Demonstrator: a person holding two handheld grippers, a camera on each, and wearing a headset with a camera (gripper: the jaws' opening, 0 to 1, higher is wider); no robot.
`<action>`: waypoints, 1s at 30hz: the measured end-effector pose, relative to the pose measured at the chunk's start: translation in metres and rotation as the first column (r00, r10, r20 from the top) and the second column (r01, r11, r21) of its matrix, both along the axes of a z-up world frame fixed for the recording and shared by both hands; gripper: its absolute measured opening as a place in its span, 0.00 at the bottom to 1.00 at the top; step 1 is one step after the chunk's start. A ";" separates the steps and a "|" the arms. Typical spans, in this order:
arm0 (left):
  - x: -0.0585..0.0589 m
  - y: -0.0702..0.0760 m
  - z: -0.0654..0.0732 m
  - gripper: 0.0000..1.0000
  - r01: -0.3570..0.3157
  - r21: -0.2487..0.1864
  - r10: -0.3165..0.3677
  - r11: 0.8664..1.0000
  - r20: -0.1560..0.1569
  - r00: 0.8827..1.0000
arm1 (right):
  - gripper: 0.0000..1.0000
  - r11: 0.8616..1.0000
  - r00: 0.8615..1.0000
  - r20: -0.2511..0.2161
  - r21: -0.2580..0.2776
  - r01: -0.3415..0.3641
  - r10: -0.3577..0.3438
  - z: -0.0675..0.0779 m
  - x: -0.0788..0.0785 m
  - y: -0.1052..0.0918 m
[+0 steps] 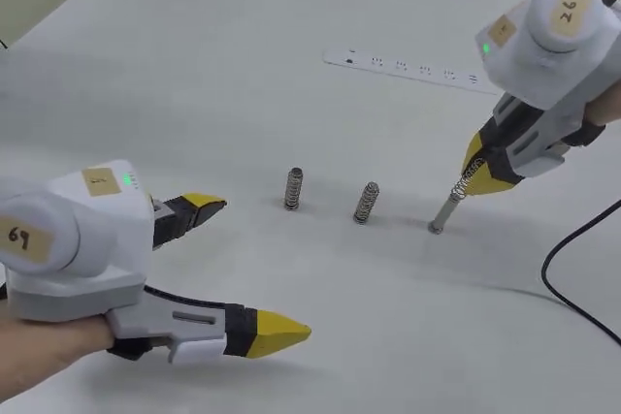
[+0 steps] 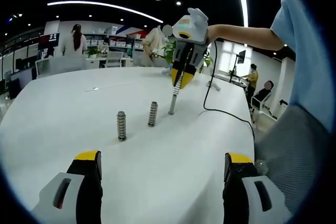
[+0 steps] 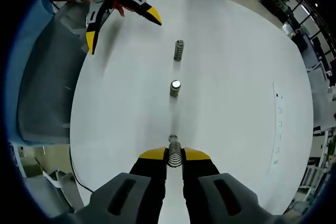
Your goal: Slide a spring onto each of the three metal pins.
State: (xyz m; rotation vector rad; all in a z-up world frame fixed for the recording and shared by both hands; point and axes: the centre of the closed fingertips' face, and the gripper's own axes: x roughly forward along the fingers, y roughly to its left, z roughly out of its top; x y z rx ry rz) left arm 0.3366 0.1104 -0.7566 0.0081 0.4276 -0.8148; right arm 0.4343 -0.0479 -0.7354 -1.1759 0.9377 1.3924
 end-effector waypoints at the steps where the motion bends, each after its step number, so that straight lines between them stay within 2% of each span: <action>1: 0.000 0.000 0.000 0.95 0.000 0.000 0.000 1.000 0.000 1.000 | 0.08 1.000 1.000 -0.001 -0.001 0.001 -0.001 0.000 0.000 0.000; 10: 0.000 0.000 -0.001 0.94 0.000 -0.001 0.000 1.000 -0.005 1.000 | 0.08 1.000 1.000 0.003 -0.015 -0.007 0.007 -0.005 0.001 -0.001; 11: 0.000 0.000 -0.001 0.93 0.000 -0.001 0.000 1.000 -0.005 1.000 | 0.08 1.000 1.000 -0.015 -0.016 0.002 -0.002 -0.006 -0.001 -0.001; 17: 0.000 0.000 -0.002 0.93 -0.001 -0.002 0.001 1.000 -0.006 1.000 | 0.08 1.000 1.000 -0.015 -0.016 -0.004 0.004 -0.010 0.000 0.001; 30: 0.001 0.001 -0.003 0.93 -0.005 -0.005 0.005 1.000 -0.012 1.000 | 0.08 0.999 0.999 -0.041 -0.035 -0.010 0.009 -0.027 0.003 0.004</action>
